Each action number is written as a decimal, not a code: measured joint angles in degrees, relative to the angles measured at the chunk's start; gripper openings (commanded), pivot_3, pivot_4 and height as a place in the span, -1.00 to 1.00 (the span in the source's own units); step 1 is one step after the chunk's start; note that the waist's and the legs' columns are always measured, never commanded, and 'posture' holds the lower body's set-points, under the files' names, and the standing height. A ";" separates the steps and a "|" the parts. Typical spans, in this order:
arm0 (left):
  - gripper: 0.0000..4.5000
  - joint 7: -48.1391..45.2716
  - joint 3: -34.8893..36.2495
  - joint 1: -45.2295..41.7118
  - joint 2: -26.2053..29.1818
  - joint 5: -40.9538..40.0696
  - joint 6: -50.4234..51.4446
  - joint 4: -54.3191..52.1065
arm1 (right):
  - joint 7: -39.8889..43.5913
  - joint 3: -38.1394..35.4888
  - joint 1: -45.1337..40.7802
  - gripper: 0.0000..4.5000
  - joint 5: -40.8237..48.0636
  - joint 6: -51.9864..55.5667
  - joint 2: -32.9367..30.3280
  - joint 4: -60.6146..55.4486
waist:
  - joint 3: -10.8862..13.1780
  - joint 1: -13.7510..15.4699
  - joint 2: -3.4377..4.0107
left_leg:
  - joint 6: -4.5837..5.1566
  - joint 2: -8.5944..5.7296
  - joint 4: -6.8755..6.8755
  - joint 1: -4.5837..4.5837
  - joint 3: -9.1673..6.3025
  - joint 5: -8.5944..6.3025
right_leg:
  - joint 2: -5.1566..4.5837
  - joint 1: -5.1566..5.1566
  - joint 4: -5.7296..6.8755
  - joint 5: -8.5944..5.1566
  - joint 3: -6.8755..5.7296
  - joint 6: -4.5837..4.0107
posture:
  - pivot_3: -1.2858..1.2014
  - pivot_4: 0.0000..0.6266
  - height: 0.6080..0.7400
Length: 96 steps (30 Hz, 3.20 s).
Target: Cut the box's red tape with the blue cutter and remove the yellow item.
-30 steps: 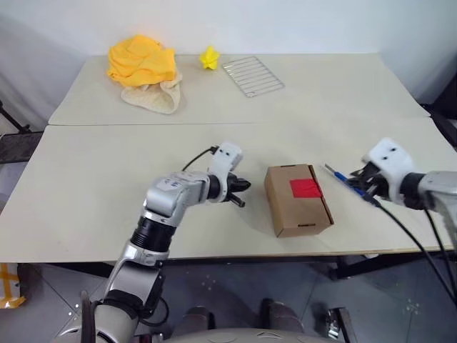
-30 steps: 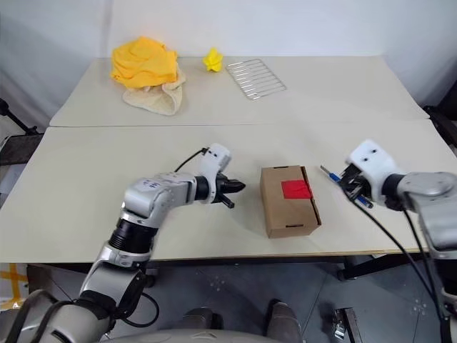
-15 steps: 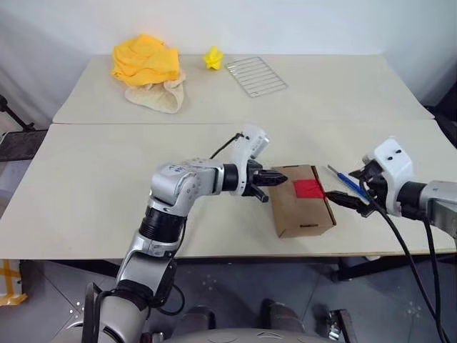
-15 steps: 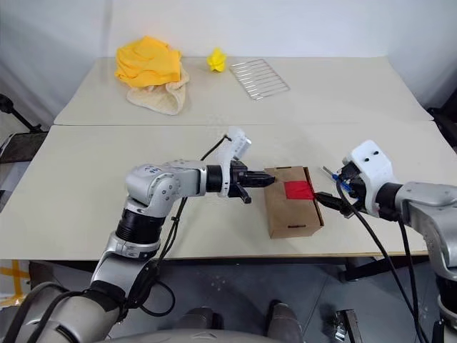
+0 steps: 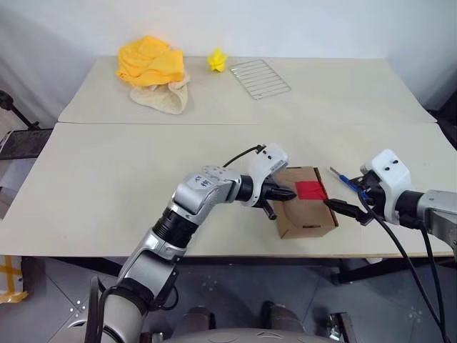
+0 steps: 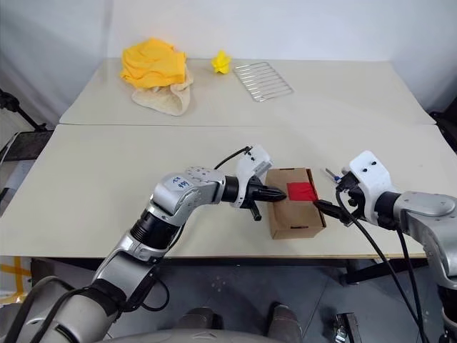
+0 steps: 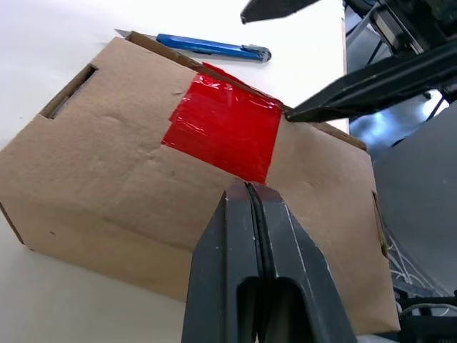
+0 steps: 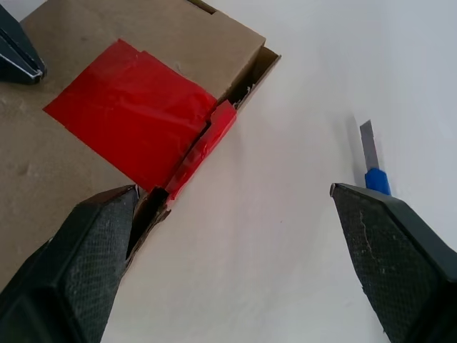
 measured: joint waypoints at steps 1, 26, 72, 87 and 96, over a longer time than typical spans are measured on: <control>-1.00 -0.20 -0.19 0.00 -0.03 0.30 -0.25 0.01 | 0.12 -0.03 0.36 0.99 0.01 -0.64 -0.25 0.11 | 0.00 0.07 0.00 | 0.00 0.00 0.00 0.00 -0.02 0.00 | 0.00 0.01 -0.01 0.00 -0.01 0.00 | 0.03 -0.52 1.00; -1.00 -1.76 -0.65 1.36 0.20 1.33 -0.67 -0.75 | 0.73 -2.80 8.58 0.99 -0.14 -2.65 -1.69 5.45 | -0.22 1.29 -0.36 | 0.04 -0.03 0.12 -0.03 -0.16 -0.01 | -0.01 0.13 -0.08 0.02 -0.06 0.02 | 0.03 -0.52 1.00; -1.00 -4.16 -1.81 0.62 0.76 3.67 -3.56 -0.06 | 9.61 -0.80 -10.36 0.99 6.66 9.99 -5.47 30.56 | -0.22 0.18 -0.04 | 0.04 -0.02 0.10 -0.11 -0.16 -0.01 | -0.03 0.07 -0.14 0.02 -0.08 0.02 | 0.03 -0.52 1.00; -1.00 -4.19 -2.38 0.41 1.11 4.35 -3.26 -0.69 | 15.62 5.74 -15.19 0.99 9.84 15.08 -1.00 38.91 | -0.22 -0.54 -0.03 | 0.04 -0.01 0.10 -0.04 -0.13 -0.01 | -0.02 0.07 -0.08 0.03 -0.06 0.04 | 0.03 -0.52 1.00; -1.00 -4.95 -3.57 0.50 2.80 4.40 -0.70 -3.70 | 20.71 8.82 -22.80 0.99 7.94 9.51 4.18 50.65 | -0.23 -2.02 -0.05 | 0.03 0.03 0.10 0.01 -0.10 -0.01 | 0.01 0.09 -0.02 0.03 -0.02 0.04 | 0.03 -0.52 1.00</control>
